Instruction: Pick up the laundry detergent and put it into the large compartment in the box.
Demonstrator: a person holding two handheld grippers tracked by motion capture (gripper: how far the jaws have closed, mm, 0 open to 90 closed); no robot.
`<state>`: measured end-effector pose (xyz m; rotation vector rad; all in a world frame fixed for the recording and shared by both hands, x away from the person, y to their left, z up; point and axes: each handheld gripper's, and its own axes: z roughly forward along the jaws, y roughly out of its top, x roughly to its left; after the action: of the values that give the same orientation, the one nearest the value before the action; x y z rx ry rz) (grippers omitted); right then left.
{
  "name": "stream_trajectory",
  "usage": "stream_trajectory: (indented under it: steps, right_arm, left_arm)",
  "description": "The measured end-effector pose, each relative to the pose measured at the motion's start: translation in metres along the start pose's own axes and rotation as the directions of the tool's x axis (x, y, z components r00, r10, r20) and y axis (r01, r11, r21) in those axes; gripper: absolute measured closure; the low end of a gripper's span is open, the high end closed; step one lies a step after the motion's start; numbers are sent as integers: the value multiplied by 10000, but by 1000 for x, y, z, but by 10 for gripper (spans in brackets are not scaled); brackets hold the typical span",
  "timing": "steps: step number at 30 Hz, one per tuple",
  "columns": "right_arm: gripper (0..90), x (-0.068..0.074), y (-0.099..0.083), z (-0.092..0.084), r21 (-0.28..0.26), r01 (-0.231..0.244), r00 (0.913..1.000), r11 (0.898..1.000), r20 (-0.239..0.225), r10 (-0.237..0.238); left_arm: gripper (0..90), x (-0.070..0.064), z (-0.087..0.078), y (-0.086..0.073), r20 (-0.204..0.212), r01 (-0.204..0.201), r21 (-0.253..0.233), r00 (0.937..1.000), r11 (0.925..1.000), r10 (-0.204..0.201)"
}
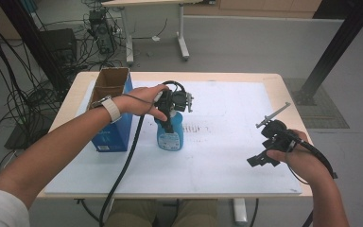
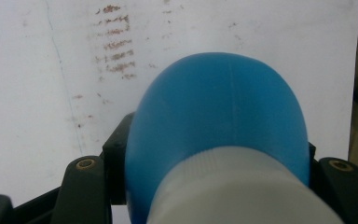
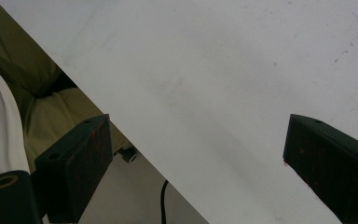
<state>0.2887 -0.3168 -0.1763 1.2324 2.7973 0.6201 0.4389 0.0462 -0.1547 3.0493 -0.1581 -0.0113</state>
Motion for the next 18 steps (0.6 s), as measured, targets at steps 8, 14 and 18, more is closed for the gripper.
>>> stream_trajectory:
  steps: [8,14,18]
  right_arm:
    - [80,0,1,0,-15,19,10000,10000,13,-19]
    - [80,0,0,0,-7,2,10000,10000,4,-2]
    - [80,0,0,0,-7,17,10000,10000,12,-17]
  left_arm:
    - [392,0,0,0,5,4,3,10000,10000,-4]
    - [392,1,0,-1,17,36,-38,10000,10000,-36]
    - [392,1,0,-1,22,21,-38,10000,10000,-21]
